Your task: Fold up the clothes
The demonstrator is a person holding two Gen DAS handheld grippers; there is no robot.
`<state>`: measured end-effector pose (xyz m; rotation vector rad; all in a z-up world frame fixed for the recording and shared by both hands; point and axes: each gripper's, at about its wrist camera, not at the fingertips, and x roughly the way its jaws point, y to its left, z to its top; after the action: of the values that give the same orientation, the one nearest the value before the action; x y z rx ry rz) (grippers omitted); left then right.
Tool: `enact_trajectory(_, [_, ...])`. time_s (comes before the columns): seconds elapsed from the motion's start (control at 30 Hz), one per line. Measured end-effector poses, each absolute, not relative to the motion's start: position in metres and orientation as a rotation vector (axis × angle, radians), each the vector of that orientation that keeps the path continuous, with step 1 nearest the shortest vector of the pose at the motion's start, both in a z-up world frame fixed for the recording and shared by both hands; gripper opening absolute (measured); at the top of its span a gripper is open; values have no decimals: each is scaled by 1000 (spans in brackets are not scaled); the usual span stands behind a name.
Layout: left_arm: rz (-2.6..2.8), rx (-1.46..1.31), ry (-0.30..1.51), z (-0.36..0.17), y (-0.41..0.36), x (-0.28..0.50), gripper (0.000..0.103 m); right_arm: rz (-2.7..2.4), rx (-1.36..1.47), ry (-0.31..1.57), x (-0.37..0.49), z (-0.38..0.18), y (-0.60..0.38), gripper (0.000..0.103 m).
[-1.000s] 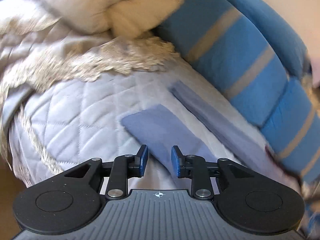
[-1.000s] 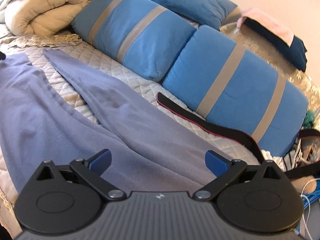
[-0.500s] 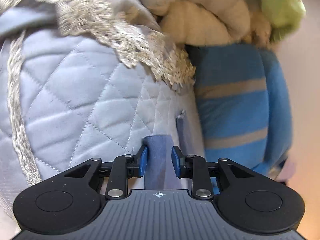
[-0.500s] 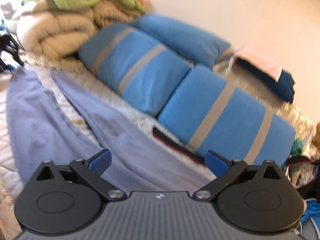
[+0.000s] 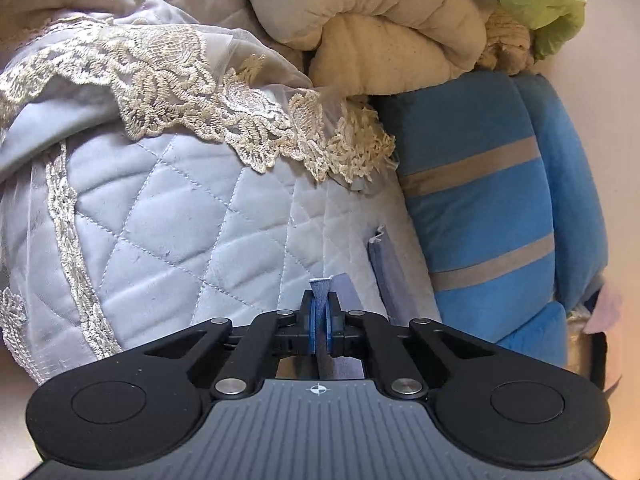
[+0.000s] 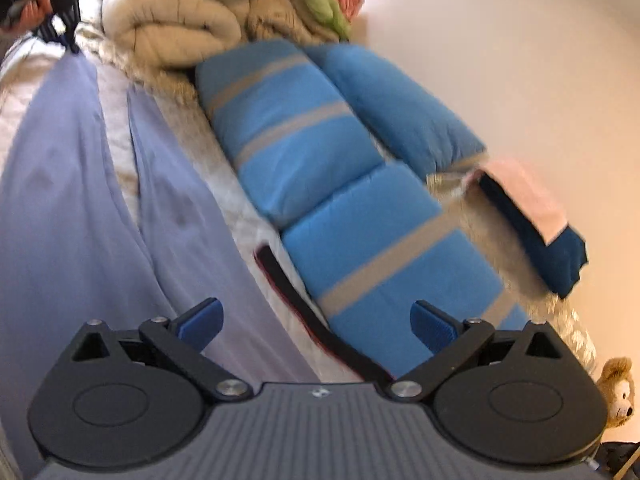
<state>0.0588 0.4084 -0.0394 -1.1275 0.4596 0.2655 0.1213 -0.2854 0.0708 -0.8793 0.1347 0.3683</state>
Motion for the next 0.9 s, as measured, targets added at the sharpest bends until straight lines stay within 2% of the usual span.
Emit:
enact_trajectory(0.2, [273, -1122, 492, -44, 410, 62, 4, 286, -914, 261, 113, 72, -376, 103])
enact_trajectory(0.37, [270, -1113, 498, -45, 411, 61, 4, 238, -963, 364, 68, 54, -435, 101])
enact_trajectory(0.53, [281, -1089, 512, -41, 409, 62, 4, 218, -1092, 431, 12, 14, -464, 95])
enact_trajectory(0.7, [296, -1076, 518, -39, 407, 64, 4, 225, -1292, 501, -21, -33, -473, 82])
enact_trajectory(0.9, [305, -1070, 520, -37, 405, 65, 4, 176, -1565, 448, -24, -86, -469, 81])
